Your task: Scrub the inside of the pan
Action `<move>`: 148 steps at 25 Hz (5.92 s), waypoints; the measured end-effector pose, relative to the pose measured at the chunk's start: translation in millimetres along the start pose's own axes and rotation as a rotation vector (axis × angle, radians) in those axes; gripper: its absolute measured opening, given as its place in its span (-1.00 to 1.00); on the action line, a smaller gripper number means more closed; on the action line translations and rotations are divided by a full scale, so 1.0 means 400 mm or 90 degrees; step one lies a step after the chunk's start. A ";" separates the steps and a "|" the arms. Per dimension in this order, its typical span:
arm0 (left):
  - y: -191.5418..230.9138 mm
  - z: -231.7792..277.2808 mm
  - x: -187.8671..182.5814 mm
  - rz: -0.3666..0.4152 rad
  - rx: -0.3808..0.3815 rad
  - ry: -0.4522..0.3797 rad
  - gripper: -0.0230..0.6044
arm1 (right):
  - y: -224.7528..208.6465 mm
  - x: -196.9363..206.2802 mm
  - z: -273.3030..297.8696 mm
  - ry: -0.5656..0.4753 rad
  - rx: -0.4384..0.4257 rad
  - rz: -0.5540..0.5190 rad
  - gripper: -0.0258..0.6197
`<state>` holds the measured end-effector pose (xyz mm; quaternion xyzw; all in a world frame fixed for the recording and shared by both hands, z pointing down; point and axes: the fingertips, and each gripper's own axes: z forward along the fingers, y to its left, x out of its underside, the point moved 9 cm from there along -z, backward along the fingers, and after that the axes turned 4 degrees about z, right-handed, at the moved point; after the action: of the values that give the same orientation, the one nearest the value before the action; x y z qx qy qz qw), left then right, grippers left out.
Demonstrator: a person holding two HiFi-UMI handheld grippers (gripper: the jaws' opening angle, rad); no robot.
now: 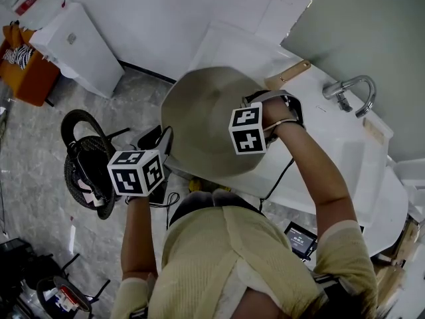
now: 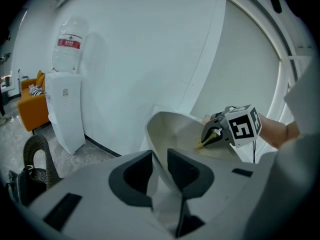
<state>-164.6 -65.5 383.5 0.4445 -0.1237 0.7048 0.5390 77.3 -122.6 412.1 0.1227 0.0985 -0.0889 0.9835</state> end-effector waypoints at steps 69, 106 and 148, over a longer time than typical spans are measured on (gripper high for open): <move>-0.001 0.000 -0.002 -0.007 -0.005 0.005 -0.48 | -0.123 -0.152 -0.065 -0.321 0.312 0.076 -0.76; -0.006 -0.011 0.004 -0.016 -0.026 -0.013 -0.48 | -0.093 -0.209 -0.004 -0.366 0.126 0.356 -0.76; -0.009 -0.010 0.007 -0.009 -0.029 -0.005 -0.48 | 0.114 -0.252 -0.087 -0.388 -0.151 -0.010 -0.75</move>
<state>-163.5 -59.9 382.2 0.4358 -0.1387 0.6964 0.5531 -17.1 -55.1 410.8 -0.0259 -0.1902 -0.1173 0.9744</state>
